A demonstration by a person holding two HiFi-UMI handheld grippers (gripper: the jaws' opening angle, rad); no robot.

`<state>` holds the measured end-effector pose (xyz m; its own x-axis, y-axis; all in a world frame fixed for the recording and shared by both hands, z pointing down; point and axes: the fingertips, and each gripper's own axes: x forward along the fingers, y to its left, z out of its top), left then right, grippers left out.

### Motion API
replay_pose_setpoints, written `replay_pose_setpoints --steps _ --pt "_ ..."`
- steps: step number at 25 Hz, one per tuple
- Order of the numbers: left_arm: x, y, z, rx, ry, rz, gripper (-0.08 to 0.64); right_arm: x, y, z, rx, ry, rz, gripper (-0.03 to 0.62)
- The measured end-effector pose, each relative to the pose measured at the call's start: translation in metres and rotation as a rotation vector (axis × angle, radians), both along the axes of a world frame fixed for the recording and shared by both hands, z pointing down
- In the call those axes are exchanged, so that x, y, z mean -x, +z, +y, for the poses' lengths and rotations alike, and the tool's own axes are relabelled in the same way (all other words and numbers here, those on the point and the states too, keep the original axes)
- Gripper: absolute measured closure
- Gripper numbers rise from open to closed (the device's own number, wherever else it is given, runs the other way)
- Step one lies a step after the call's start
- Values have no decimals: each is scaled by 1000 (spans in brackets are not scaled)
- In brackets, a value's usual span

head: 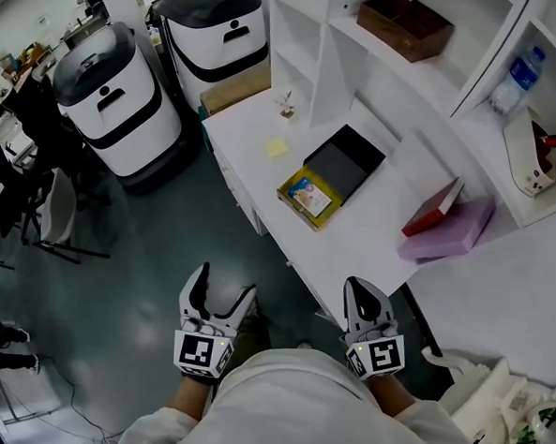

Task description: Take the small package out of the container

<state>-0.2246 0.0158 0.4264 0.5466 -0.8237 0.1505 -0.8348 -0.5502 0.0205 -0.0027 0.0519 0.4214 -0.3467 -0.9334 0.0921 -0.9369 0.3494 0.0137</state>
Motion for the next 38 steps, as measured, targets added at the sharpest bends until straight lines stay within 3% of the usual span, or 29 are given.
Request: replay_pose_setpoints --steps 7,14,21,25,28,32,38 --pt "16 -10 -86 4 116 5 150 34 -15 -71 -4 81 6 568" --pt "32 -11 -144 17 224 -6 152 57 -26 -111 -15 184 -1 568" --pt "15 -1 -187 24 271 -45 152 43 -17 -131 11 227 -9 568" --pt "-8 10 -208 37 298 -129 152 24 -8 -147 21 225 -26 568" --pt "-34 16 -225 -1 353 -201 152 4 -7 -156 26 236 -36 568" --pt "-75 34 -244 9 453 -309 152 -25 0 -163 41 273 -53 568" --pt "-130 76 -263 -70 653 -523 152 -67 22 -157 87 358 -73 568"
